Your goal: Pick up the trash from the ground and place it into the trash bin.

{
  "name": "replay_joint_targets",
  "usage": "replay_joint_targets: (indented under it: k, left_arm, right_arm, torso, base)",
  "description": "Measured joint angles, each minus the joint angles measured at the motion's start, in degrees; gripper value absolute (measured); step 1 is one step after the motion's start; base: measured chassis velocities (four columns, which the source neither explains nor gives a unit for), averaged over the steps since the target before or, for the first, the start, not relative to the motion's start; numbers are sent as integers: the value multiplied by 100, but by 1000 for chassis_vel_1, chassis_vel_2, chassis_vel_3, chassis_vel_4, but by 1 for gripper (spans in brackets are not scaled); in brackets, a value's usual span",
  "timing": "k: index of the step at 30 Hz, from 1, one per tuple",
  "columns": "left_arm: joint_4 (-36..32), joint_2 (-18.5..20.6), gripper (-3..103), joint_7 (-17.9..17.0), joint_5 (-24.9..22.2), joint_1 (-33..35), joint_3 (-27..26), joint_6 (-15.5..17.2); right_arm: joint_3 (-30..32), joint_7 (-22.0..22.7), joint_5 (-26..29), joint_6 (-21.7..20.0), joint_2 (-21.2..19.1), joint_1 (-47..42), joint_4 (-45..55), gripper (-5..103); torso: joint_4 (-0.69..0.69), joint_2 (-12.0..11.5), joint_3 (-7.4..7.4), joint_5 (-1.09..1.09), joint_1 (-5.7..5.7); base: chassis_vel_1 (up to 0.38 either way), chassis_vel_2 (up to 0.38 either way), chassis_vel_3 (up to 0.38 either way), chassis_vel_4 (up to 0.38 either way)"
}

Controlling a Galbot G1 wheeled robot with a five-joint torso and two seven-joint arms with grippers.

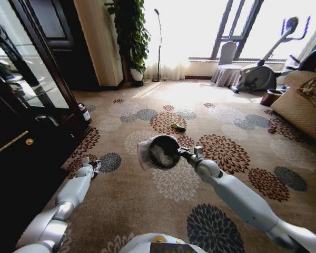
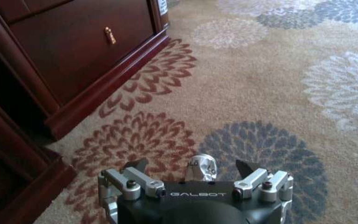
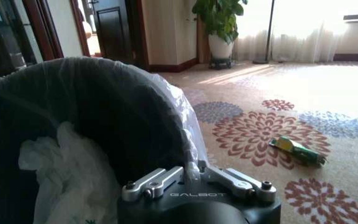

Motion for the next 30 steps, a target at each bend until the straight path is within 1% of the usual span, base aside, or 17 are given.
replay_joint_targets:
  k: [1, 3, 4, 6, 8, 10, 11, 13, 17, 20, 24, 27, 29, 30]
  left_arm:
    - [-16, 23, 94, 19, 18, 21, 11, 23]
    - [-130, 69, 94, 56, 34, 102, 17, 101]
    - [-130, 69, 94, 56, 34, 102, 17, 101]
    - [-257, 136, 94, 159, 37, 173, 20, 218]
    - [-273, 152, 94, 184, 37, 183, 20, 239]
    - [-313, 227, 94, 307, 37, 224, 20, 327]
    - [-314, 258, 94, 344, 37, 243, 20, 353]
    - [-314, 276, 94, 365, 37, 255, 19, 366]
    - [-293, 334, 94, 432, 28, 297, 3, 386]
    - [-293, 405, 95, 583, -24, 350, -14, 438]
    - [-298, 440, 96, 714, -131, 369, -30, 538]
    - [-249, 448, 96, 944, -231, 341, -52, 669]
    - [-193, 429, 96, 983, -233, 308, -57, 686]
    - [-120, 391, 96, 1012, -232, 269, -59, 698]
  right_arm:
    - [140, -71, -40, 62, 5, -160, 2, 0]
    - [339, -179, -116, 83, -3, -332, 4, 0]
    - [339, -179, -116, 83, -3, -332, 4, 0]
    - [409, -252, -192, 98, -52, -407, -11, 0]
    - [410, -259, -196, 99, -59, -411, -15, 0]
    - [409, -289, -207, 98, -51, -408, -33, 0]
    - [399, -294, -221, 98, -21, -389, -49, 0]
    - [384, -299, -229, 98, 7, -372, -62, 0]
    - [337, -302, -261, 96, 85, -344, -92, 0]
    - [319, -303, -272, 94, 118, -362, -90, 0]
    - [329, -304, -272, 90, 103, -415, -47, 0]
    - [390, -310, -284, 89, 8, -536, 67, 0]
    - [425, -318, -284, 98, -21, -584, 106, 0]
    - [478, -336, -279, 131, -52, -645, 152, 0]
  torso:
    - [-3, 0, 0, 2, 0]
    - [-5, 0, -1, 6, -1]
    - [-5, 0, -1, 6, -1]
    - [-11, 0, -1, 2, 0]
    - [-12, 0, -1, 3, 0]
    - [-11, 0, -1, 3, 0]
    - [-8, 0, -1, 2, 0]
    - [-6, 0, -1, 3, 0]
    - [-6, 0, -1, 3, 0]
    - [-6, 0, -1, 4, 0]
    - [-6, 0, -1, 4, 0]
    - [-1, 0, -1, -2, 0]
    - [0, 0, -1, -1, 0]
    - [-2, 0, -1, 4, -1]
  base:
    - [0, 0, 0, 0]
    - [0, 0, 0, 0]
    - [0, 0, 0, 0]
    - [0, 0, 0, 0]
    - [0, 0, 0, 0]
    - [0, 0, 0, 0]
    - [0, 0, 0, 0]
    - [0, 0, 0, 0]
    - [90, 95, -91, -71]
    - [134, 146, -169, -158]
    - [208, 192, -188, -198]
    - [186, 189, -172, -129]
    - [122, 145, -49, -62]
    - [35, 58, -49, 4]
